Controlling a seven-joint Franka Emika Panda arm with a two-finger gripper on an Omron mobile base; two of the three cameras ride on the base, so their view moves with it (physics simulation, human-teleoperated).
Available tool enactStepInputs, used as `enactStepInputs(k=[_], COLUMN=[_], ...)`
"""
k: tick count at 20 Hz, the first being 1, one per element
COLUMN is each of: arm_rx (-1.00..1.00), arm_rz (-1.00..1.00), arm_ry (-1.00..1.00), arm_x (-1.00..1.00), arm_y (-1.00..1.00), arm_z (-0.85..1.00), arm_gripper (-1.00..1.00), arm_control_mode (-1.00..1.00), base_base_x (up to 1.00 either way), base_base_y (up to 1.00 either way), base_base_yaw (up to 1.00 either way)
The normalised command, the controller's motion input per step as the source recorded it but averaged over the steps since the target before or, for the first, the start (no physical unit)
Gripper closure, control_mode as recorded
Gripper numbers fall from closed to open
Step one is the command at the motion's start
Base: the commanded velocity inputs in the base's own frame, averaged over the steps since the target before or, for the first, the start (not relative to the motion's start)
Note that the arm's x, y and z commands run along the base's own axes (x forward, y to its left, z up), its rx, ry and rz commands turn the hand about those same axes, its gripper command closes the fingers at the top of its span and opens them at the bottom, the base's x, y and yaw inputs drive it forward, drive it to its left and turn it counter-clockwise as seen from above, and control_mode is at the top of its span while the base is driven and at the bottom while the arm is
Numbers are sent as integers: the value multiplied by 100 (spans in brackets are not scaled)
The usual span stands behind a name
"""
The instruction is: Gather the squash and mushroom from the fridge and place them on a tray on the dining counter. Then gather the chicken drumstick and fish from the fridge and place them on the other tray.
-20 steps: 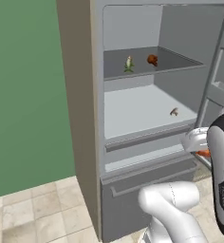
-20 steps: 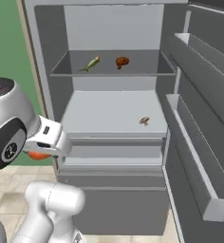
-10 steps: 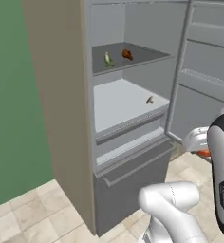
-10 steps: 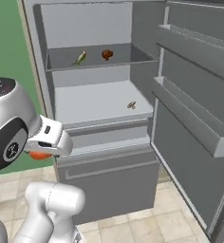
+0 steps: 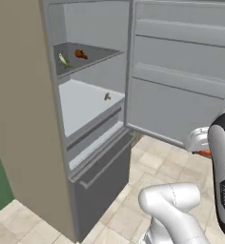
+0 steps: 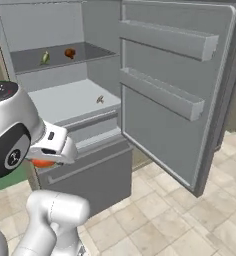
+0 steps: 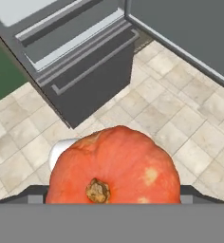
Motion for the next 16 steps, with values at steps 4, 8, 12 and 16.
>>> enactStepInputs(k=[4, 8, 12, 16], arm_rx=[0, 0, 0, 0], arm_rz=[0, 0, 0, 0], arm_ry=[0, 0, 0, 0], arm_x=[0, 0, 0, 0], arm_y=[0, 0, 0, 0], arm_z=[0, 0, 0, 0], arm_gripper=[100, 100, 100, 100], arm_control_mode=[100, 100, 100, 100], base_base_x=[-64, -71, -70, -72], base_base_y=[8, 1, 0, -3], base_base_yaw=[-58, -56, -53, -48])
